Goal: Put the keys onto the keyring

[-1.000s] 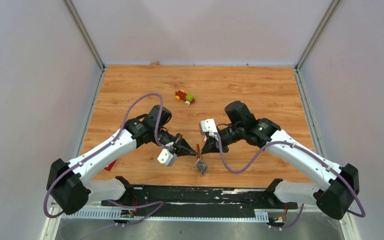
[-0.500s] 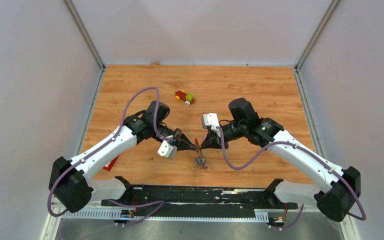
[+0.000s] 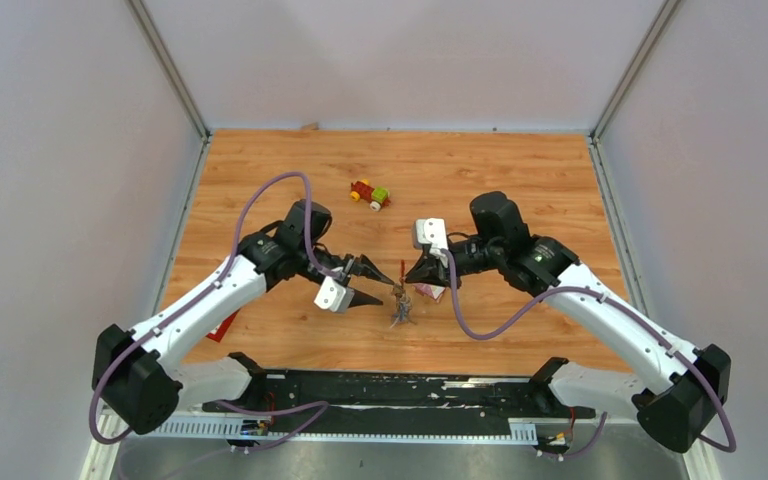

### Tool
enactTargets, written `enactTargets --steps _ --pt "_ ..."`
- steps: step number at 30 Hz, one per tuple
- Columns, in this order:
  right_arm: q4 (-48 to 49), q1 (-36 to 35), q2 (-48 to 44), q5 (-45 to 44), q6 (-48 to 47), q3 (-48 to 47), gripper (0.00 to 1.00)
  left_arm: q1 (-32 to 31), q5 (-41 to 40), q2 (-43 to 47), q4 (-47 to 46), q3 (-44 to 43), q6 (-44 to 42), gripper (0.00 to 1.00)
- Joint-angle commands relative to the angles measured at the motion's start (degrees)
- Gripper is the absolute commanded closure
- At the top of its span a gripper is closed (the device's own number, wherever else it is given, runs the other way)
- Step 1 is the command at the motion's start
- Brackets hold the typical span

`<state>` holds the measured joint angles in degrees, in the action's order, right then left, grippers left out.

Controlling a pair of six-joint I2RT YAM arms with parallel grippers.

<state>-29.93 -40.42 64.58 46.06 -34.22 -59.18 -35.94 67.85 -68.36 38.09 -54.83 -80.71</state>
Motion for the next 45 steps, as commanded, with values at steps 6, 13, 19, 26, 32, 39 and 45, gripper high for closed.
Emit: enactTargets --steps 6,13,19,26,32,39,45 --pt "3.4 0.2 -1.9 1.1 -2.3 -1.4 1.0 0.6 0.1 3.4 -15.6 1.7 21.8 0.27" --pt "4.5 0.3 -2.3 0.6 -1.3 -1.1 1.0 0.6 -1.9 1.7 -33.4 3.2 45.0 0.35" --pt "5.4 0.3 -2.9 -1.4 -0.5 -0.9 1.0 0.5 -0.4 0.7 -35.5 3.2 50.8 0.45" --pt "6.6 0.2 -3.0 -3.1 -0.1 -0.3 1.0 -1.2 -0.5 0.7 -37.8 4.9 54.6 0.53" --pt "7.1 0.2 -3.1 -3.4 -0.1 0.3 1.0 -1.6 -1.0 -0.5 -37.8 3.8 56.1 0.64" --pt "7.3 0.2 -3.3 -3.0 -0.5 0.9 1.0 -1.5 -3.0 0.0 -39.7 4.2 57.1 0.74" --pt "7.3 0.2 -3.3 -2.9 -1.0 1.3 1.0 -1.5 -4.9 0.3 -40.7 4.6 58.1 0.84"
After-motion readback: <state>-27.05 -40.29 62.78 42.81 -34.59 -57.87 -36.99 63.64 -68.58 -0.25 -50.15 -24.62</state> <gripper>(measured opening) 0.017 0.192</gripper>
